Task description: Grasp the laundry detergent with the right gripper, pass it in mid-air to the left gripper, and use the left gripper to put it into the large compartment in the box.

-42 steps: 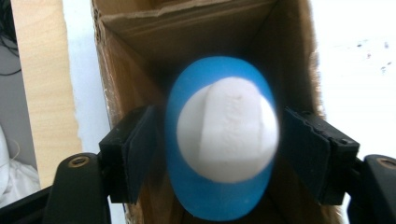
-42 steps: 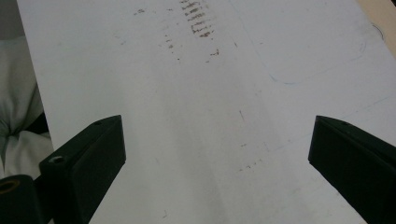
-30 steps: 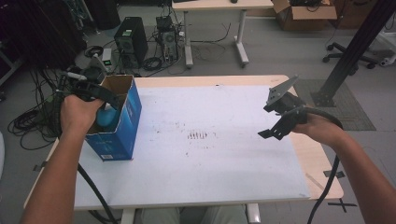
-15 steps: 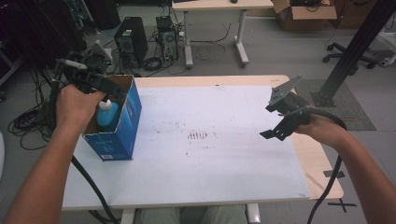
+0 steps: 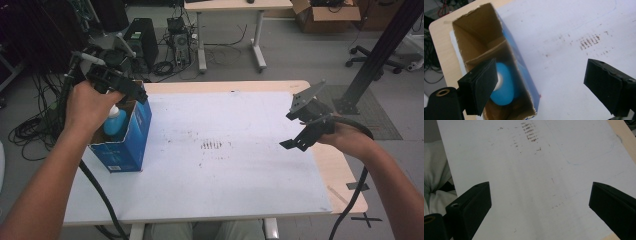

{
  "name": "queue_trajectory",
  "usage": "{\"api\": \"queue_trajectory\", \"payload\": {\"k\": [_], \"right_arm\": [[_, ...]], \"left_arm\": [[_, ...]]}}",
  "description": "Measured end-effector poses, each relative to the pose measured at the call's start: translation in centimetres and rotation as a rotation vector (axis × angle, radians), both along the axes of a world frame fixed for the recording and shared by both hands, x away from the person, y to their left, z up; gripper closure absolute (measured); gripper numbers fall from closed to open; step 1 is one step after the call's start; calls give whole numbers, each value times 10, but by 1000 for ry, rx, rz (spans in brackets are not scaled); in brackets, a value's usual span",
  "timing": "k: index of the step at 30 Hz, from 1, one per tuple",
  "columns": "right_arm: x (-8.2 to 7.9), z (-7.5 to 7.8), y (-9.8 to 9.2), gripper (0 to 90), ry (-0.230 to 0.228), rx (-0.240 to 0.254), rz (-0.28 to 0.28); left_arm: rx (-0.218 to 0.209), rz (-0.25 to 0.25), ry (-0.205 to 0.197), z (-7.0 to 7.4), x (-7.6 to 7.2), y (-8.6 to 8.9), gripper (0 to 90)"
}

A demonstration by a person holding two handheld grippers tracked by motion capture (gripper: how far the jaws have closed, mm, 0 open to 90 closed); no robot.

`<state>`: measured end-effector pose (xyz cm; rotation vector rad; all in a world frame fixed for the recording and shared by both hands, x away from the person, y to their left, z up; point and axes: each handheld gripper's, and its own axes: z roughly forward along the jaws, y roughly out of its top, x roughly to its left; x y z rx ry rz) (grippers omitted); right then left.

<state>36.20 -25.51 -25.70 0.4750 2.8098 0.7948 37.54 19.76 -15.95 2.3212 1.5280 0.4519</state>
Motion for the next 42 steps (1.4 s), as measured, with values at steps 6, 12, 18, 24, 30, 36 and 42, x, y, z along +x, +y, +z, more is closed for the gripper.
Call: {"api": "queue_trajectory", "payload": {"k": [6, 12, 18, 24, 30, 36, 42], "right_arm": [[-1, 2, -2, 41, -5, 0, -3], [-2, 3, -4, 41, -5, 1, -10], [-3, 6, -5, 42, -13, 3, -8], [-3, 8, -6, 42, -9, 3, -15], [-3, 9, -5, 42, -8, -3, -14], [0, 8, -5, 42, -1, -8, -20], [2, 7, -4, 42, 6, -13, -21]], "left_arm": [[13, -47, -12, 8, -1, -15, 110], [17, -82, -24, 15, -2, -25, 104], [26, -146, -21, 19, -2, -43, 84], [48, -224, -12, 19, 4, -66, 77], [55, -301, 10, 14, 14, -88, 71], [54, -348, 16, 8, 24, -103, 72], [62, -402, 37, 2, 34, -114, 72]]}}
